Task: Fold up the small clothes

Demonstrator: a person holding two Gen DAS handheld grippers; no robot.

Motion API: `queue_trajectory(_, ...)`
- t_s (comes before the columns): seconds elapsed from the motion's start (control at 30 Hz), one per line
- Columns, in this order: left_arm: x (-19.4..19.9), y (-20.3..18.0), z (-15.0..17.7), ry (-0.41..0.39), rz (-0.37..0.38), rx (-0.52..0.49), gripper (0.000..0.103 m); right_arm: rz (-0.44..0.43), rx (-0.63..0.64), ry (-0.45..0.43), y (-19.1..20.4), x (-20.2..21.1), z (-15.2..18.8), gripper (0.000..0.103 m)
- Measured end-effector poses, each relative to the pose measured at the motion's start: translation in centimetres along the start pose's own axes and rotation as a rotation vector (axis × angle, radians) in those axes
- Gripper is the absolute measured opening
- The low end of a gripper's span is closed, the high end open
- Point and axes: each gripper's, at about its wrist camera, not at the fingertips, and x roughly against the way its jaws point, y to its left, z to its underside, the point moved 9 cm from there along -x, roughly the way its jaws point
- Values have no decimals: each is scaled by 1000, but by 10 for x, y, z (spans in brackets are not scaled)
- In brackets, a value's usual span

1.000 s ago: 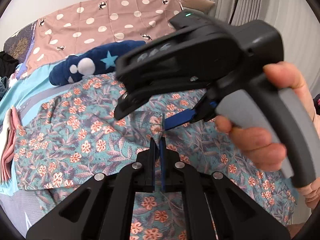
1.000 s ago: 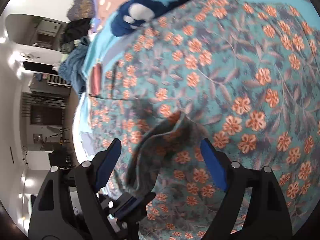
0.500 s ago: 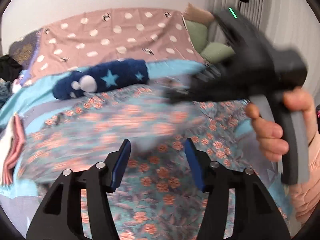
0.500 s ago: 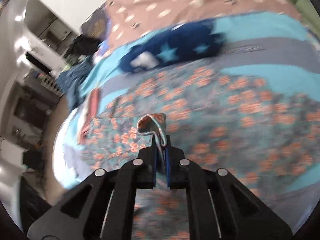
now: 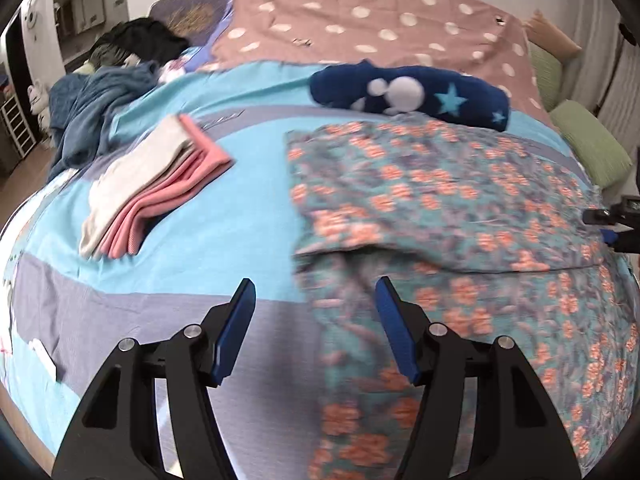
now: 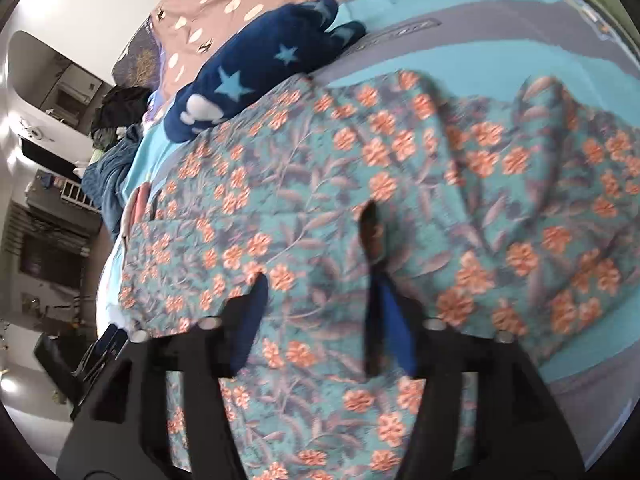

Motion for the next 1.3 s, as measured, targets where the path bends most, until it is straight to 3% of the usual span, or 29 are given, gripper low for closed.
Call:
queue_trajectory(0.07,-7,3,5,18,24,8,63,25,29,8,5,-4,2,34)
queue_trajectory(0.1,-13,3,3,28,38,14,63,50,50,8,6,-7,1,5)
queue_trajectory(0.13,-19,3,1,36,47,20,61,73,66,5,8,-7,1,4)
queue_trajectory(0.2,-29,3,-6,37,54,38,41,50,70,-88,17,10,-9,4)
queue_trajectory(0.23,-30,3,-9,39,66,49,20,20,79,-132,23,23,-12,4)
queue_trajectory(0.27,-32,4,-10,38,83,63,15,-15,92,-182,31,37,-17,4)
queue_trajectory(0.33,-32,8,-11,30,88,89,13,0,106,-237,33,53,-23,4)
queue_trajectory(0.37,-32,9,-9,29,86,94,13,52,110,-239,27,53,-25,4)
queue_trajectory(0.53,-24,10,1,-4,34,55,13,352,48,-86,-35,9,-14,29)
queue_trajectory(0.57,-22,10,2,-8,33,52,13,337,34,-90,-36,9,-13,30)
queue_trajectory(0.63,-19,13,2,-11,30,51,13,295,12,-136,-27,16,-17,43)
queue_trajectory(0.77,-16,19,0,-19,51,62,13,222,112,-190,25,27,-32,46)
queue_trajectory(0.9,-25,9,3,21,159,88,15,96,283,-111,115,-2,-35,46)
queue_trajectory(0.97,-28,9,1,21,171,104,17,60,405,-64,171,-30,-31,38)
queue_trajectory(1.03,-30,11,-3,24,187,129,17,28,504,3,225,-66,-25,20)
queue_trajectory(1.13,-32,15,-2,28,179,143,16,-19,566,115,275,-109,-6,15)
queue_trajectory(1.2,-30,15,0,16,162,131,13,0,611,168,305,-144,3,15)
queue_trajectory(1.3,-28,16,3,1,133,113,13,95,613,241,316,-195,14,13)
